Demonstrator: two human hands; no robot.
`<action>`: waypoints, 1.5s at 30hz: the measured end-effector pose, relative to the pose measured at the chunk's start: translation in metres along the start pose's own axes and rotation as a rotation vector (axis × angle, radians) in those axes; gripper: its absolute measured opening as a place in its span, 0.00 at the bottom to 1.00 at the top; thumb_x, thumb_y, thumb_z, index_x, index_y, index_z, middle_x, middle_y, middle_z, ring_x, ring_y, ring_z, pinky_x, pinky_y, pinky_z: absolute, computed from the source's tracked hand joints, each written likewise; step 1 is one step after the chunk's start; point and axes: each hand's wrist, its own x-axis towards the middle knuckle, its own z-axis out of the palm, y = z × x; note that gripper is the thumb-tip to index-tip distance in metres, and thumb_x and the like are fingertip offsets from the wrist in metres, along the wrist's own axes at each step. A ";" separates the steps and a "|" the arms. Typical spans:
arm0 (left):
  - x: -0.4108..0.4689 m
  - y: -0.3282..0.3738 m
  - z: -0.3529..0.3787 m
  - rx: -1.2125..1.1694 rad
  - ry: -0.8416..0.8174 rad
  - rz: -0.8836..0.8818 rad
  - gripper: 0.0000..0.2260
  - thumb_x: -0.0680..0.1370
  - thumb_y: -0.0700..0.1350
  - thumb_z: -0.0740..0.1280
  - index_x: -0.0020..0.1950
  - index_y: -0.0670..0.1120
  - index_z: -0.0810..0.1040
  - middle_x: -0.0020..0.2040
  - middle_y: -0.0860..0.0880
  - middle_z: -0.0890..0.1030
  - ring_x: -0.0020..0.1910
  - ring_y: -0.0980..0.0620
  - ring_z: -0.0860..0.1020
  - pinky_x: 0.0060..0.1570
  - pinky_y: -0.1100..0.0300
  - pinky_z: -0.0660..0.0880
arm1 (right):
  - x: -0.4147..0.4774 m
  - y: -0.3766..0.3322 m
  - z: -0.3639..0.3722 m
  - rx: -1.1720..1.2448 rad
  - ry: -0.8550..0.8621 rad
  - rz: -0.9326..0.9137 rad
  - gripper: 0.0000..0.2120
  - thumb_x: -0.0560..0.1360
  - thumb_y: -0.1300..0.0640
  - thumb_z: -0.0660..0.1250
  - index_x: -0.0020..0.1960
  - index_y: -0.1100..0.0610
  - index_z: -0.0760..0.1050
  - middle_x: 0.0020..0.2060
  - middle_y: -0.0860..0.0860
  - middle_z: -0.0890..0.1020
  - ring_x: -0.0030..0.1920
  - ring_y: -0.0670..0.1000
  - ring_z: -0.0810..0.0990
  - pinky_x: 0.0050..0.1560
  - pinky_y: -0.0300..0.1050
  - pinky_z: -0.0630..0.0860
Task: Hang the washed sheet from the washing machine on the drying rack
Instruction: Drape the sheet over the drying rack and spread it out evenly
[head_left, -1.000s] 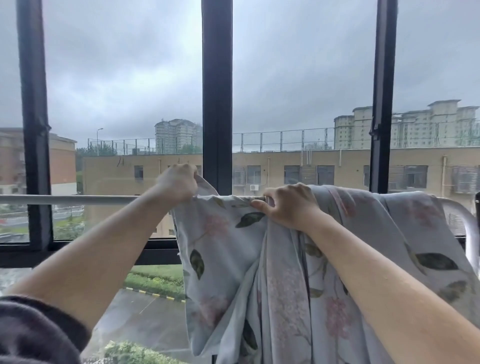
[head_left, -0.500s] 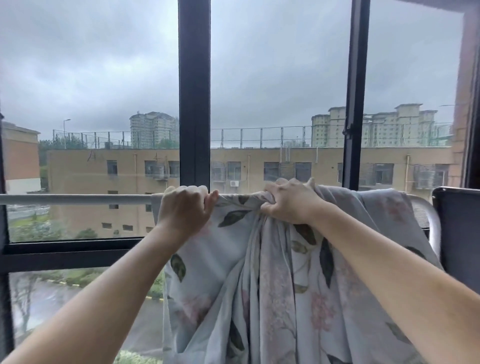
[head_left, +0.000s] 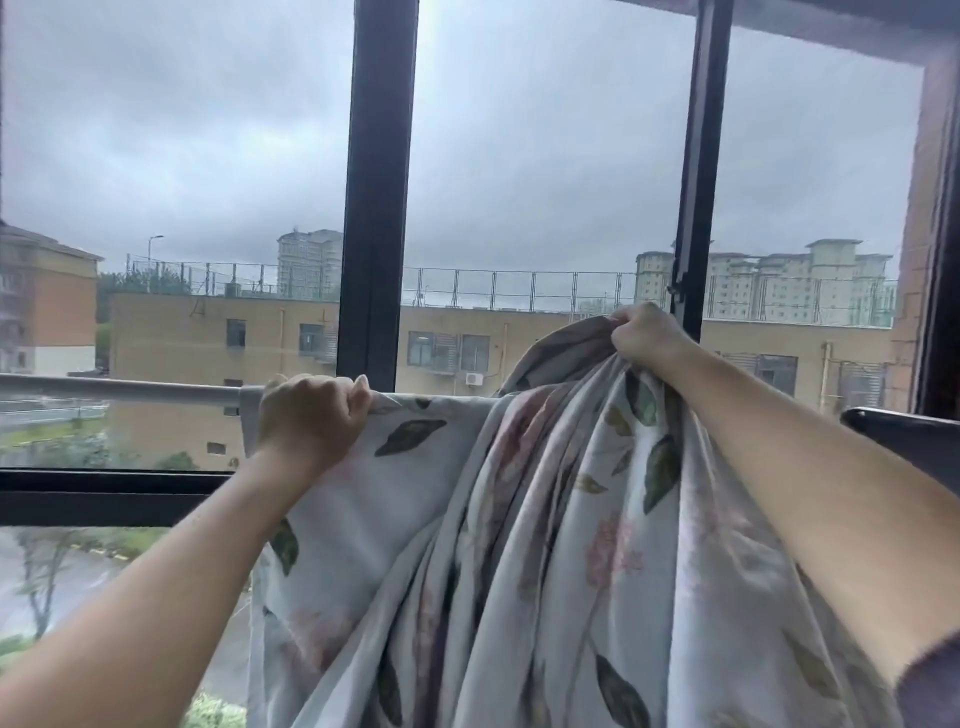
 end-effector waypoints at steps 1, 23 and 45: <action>0.000 0.005 0.000 0.012 -0.012 -0.015 0.24 0.80 0.53 0.48 0.41 0.46 0.82 0.39 0.43 0.83 0.42 0.43 0.79 0.52 0.52 0.68 | -0.003 0.002 0.002 -0.067 -0.069 -0.023 0.18 0.73 0.68 0.55 0.54 0.55 0.78 0.56 0.56 0.79 0.60 0.58 0.75 0.59 0.46 0.70; -0.021 0.121 -0.013 -0.177 -0.165 0.025 0.15 0.81 0.57 0.53 0.54 0.51 0.74 0.53 0.49 0.77 0.58 0.47 0.72 0.69 0.43 0.54 | -0.036 0.010 0.037 -0.015 0.081 -0.494 0.13 0.78 0.60 0.59 0.53 0.54 0.82 0.49 0.53 0.84 0.51 0.56 0.81 0.51 0.48 0.77; 0.029 0.139 -0.039 -0.434 0.114 -0.224 0.16 0.82 0.49 0.54 0.51 0.40 0.76 0.47 0.36 0.81 0.48 0.36 0.79 0.44 0.51 0.72 | 0.010 0.045 -0.003 0.113 0.005 -0.171 0.17 0.78 0.56 0.55 0.31 0.56 0.68 0.37 0.58 0.76 0.43 0.56 0.75 0.44 0.46 0.68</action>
